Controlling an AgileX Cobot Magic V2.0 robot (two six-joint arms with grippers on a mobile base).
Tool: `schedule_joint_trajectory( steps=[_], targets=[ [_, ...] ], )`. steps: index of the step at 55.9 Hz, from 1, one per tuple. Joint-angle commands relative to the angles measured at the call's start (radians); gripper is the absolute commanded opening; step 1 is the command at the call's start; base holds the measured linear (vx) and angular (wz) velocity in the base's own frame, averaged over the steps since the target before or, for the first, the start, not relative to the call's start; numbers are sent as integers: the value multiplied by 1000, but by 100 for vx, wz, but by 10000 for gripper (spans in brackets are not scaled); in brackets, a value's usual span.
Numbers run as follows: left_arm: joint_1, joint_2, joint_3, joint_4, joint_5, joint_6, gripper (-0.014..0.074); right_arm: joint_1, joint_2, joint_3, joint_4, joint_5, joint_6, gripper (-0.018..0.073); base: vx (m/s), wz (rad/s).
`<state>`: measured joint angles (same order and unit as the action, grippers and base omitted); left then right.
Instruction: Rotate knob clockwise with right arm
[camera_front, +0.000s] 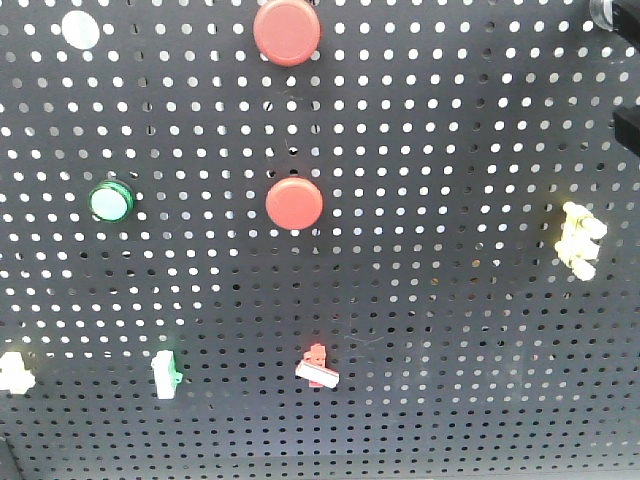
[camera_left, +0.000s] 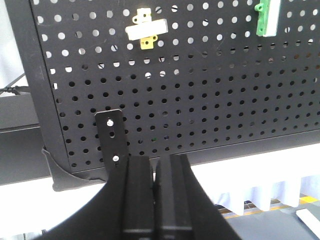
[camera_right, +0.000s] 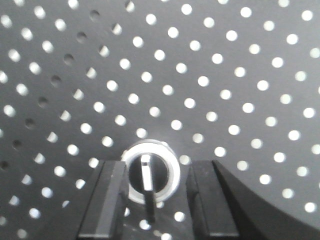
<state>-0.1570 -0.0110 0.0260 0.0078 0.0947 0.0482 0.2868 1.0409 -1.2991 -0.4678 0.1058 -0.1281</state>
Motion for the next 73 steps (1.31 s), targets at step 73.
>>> schedule_joint_trajectory(
  steps=[73],
  targets=[
    [-7, -17, 20, -8, -86, -3, 3, 1, 46, -33, 364, -71, 551, -10, 0, 0]
  ],
)
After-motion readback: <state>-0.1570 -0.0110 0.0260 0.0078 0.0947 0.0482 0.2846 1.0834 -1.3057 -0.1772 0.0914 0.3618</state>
